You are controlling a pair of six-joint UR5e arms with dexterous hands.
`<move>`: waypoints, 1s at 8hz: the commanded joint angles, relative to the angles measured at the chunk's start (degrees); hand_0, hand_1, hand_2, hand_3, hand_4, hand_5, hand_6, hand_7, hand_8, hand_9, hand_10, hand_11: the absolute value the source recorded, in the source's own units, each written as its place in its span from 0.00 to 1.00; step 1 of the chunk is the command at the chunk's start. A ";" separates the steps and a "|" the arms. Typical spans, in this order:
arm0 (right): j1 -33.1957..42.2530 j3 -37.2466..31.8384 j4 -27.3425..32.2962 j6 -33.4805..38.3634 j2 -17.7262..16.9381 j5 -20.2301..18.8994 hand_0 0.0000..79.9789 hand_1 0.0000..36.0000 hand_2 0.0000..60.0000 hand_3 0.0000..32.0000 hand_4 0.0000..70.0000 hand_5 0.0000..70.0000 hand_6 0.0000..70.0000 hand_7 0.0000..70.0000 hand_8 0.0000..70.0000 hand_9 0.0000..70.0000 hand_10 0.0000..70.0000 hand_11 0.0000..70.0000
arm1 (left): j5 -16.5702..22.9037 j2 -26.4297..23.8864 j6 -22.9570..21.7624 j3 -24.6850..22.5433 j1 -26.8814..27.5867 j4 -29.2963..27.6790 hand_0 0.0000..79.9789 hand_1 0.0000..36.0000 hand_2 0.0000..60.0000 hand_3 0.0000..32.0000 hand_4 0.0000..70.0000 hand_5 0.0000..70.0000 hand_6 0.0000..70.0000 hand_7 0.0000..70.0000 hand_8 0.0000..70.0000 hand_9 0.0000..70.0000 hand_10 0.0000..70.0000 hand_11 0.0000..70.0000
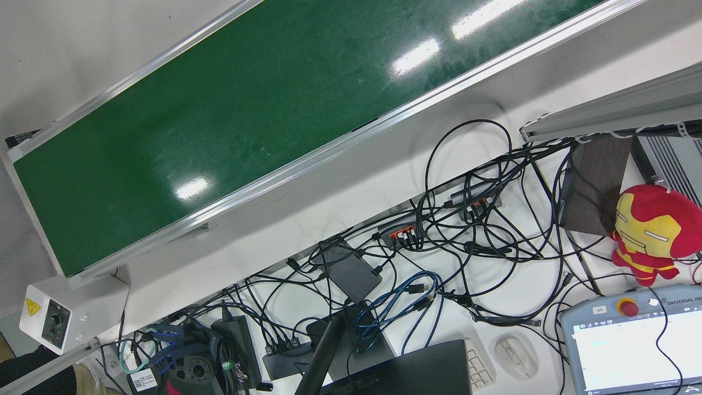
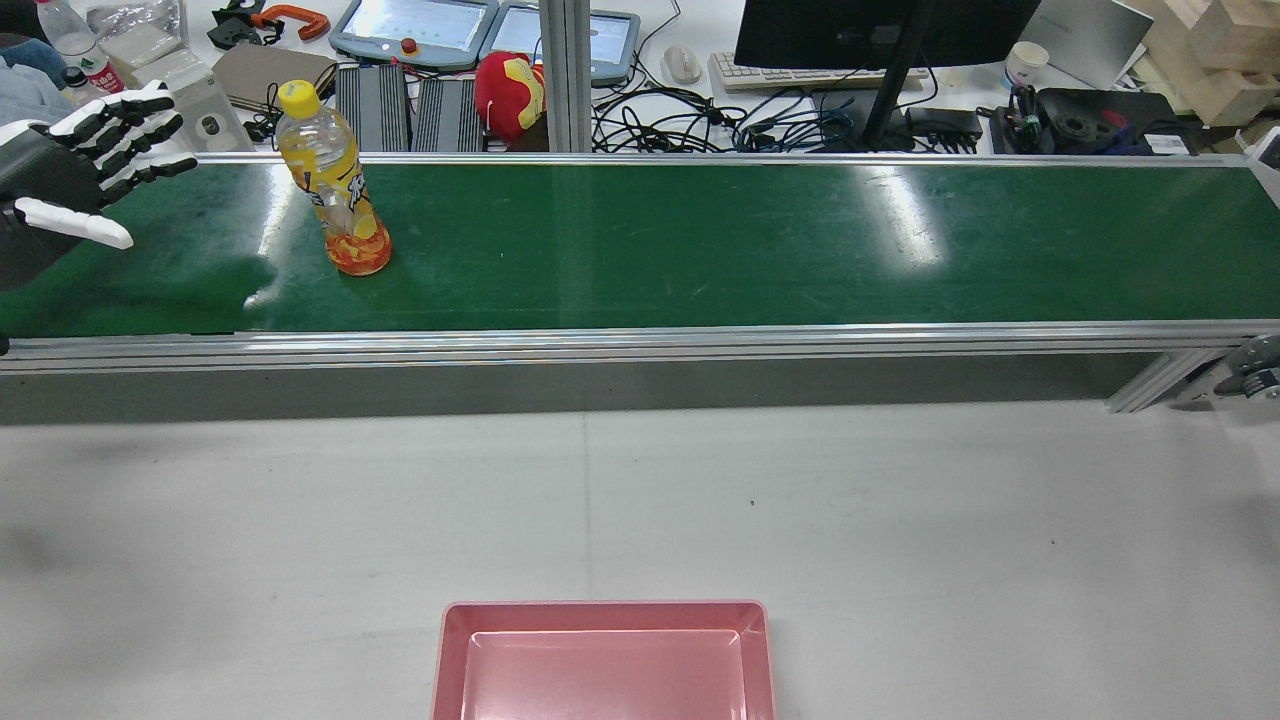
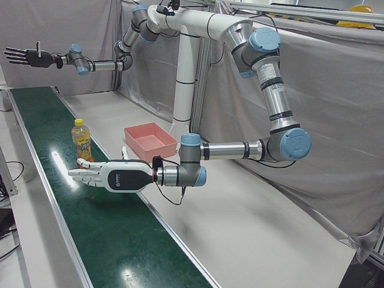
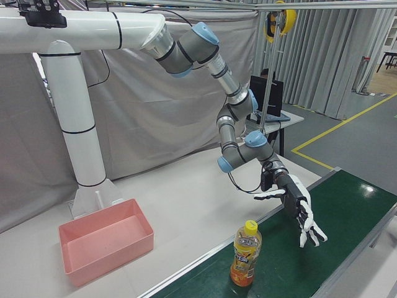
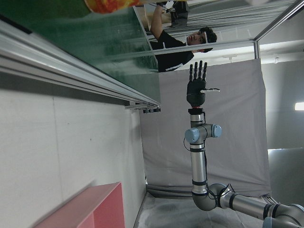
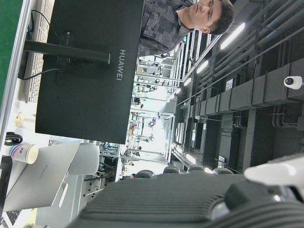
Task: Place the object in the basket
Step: 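Move the left hand toward the yellow-labelled bottle on the conveyor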
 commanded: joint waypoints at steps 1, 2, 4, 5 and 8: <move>0.00 0.00 0.05 0.00 0.00 0.00 0.00 0.00 0.00 0.00 0.00 0.00 0.00 0.00 0.00 0.00 0.00 0.00 | -4.43 -2.68 0.19 0.29 5.15 0.77 0.72 0.58 0.02 0.00 0.04 0.35 0.01 0.00 0.07 0.10 0.15 0.26; 0.00 0.00 0.05 0.00 0.00 0.00 0.00 0.00 0.00 0.00 0.00 0.00 0.00 0.00 0.00 0.00 0.00 0.00 | -4.88 -3.56 0.36 0.38 5.78 1.83 0.73 0.59 0.01 0.00 0.05 0.36 0.01 0.00 0.08 0.10 0.15 0.26; 0.00 0.00 -0.03 0.00 0.00 0.00 0.00 0.00 0.00 0.00 0.00 0.00 0.00 0.00 0.00 0.00 0.00 0.00 | -4.88 -7.06 2.11 0.47 7.18 5.86 0.73 0.59 0.00 0.00 0.05 0.36 0.01 0.00 0.08 0.10 0.15 0.26; 0.00 0.00 -0.03 0.00 0.00 0.00 0.00 0.00 0.00 0.00 0.00 0.00 0.00 0.00 0.00 0.00 0.00 0.00 | -5.40 -8.82 3.60 0.65 7.98 7.36 0.73 0.59 0.01 0.00 0.05 0.37 0.01 0.00 0.08 0.11 0.15 0.26; 0.09 0.00 -0.03 0.00 0.00 0.00 0.00 0.00 0.00 0.00 0.00 0.00 0.00 0.00 0.00 0.00 0.00 0.00 | -7.96 -12.43 4.23 1.96 10.18 8.60 0.70 0.57 0.06 0.00 0.05 0.37 0.01 0.00 0.09 0.11 0.15 0.25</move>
